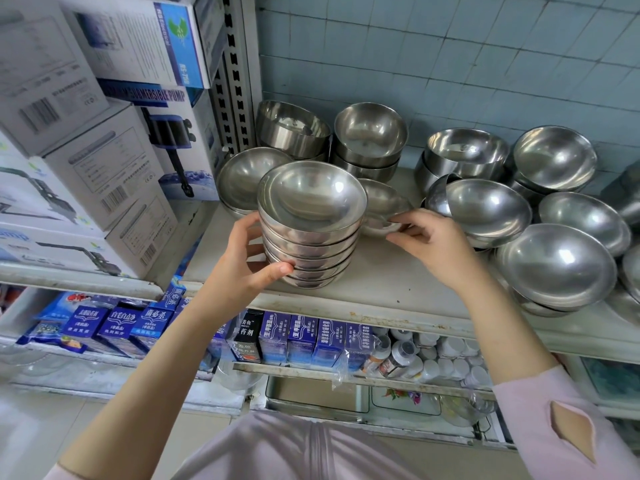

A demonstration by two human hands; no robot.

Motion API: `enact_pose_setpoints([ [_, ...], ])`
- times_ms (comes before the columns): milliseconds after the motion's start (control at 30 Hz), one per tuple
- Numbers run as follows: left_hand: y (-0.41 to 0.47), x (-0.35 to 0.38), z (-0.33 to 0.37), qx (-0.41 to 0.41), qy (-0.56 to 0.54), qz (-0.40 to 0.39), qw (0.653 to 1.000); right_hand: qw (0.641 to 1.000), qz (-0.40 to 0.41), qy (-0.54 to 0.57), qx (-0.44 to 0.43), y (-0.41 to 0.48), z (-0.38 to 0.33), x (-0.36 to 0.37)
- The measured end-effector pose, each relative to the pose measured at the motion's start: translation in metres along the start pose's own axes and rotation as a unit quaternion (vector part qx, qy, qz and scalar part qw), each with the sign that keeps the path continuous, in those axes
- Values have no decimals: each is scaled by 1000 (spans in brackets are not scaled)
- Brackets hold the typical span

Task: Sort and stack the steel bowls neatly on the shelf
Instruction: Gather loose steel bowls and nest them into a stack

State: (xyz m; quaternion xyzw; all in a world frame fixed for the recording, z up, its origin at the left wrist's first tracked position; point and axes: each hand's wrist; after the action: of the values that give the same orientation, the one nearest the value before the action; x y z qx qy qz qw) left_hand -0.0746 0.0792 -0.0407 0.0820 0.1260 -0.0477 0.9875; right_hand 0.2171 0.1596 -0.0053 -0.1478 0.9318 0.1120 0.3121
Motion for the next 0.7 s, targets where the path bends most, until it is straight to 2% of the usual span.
enact_pose_setpoints([
  [167, -1, 0, -1, 0, -2, 2, 1000, 996, 74, 35, -47, -5, -17, -11],
  [400, 0, 1, -2, -4, 1, 1, 1000, 981, 138, 63, -125, -17, -67, -31],
  [600, 0, 2, -1, 6, 1, 4, 1000, 971, 82, 7, -223, -24, -107, -21],
  [700, 0, 2, -1, 8, -3, 4, 1000, 969, 51, -35, -241, -24, -111, -5],
])
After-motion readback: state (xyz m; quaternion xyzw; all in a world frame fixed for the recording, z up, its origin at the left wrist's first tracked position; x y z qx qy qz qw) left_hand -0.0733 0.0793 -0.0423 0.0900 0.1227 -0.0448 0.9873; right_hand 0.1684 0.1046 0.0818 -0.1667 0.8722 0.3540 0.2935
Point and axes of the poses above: each hand's wrist, its own y-axis towards the middle knuckle, its own x-axis out of the palm, z = x × y, and after that the axes turned 6 degrees about -z, right-handed
